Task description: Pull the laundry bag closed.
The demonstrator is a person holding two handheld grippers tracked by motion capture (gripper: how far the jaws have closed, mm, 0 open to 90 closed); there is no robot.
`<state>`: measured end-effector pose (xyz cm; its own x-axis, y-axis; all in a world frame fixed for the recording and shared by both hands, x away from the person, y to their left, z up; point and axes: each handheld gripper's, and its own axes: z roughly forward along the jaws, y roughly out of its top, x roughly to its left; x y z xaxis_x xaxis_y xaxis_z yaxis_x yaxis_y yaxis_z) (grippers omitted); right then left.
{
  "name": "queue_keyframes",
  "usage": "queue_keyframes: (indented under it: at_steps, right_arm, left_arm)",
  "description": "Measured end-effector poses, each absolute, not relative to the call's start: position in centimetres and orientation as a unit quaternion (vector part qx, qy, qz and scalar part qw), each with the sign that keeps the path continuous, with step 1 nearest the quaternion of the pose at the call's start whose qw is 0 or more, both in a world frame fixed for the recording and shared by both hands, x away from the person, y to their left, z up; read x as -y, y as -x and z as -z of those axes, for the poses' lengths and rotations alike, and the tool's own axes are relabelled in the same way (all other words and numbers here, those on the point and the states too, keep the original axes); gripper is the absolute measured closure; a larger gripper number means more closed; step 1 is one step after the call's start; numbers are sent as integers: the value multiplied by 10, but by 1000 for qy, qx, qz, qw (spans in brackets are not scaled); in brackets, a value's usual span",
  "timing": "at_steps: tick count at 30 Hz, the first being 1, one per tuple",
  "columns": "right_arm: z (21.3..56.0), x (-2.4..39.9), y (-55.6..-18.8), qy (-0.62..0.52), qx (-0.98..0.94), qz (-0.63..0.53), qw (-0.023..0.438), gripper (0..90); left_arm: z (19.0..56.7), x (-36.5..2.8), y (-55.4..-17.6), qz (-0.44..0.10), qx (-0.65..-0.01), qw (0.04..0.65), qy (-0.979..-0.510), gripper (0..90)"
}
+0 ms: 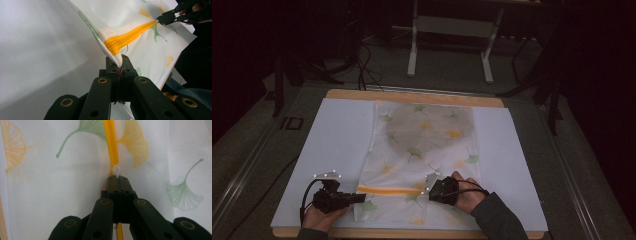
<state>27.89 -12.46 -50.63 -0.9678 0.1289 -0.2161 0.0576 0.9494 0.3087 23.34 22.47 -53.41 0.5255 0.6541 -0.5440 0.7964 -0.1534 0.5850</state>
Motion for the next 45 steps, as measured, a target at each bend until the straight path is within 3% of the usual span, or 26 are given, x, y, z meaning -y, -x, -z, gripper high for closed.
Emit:
queue_keyframes:
  at_steps: [45]
  right_arm:
    - [503, 175, -275, -76, -980, -132, 129, 900]
  left_arm:
    - [534, -227, -234, 80, -481, 439, -754, 886]
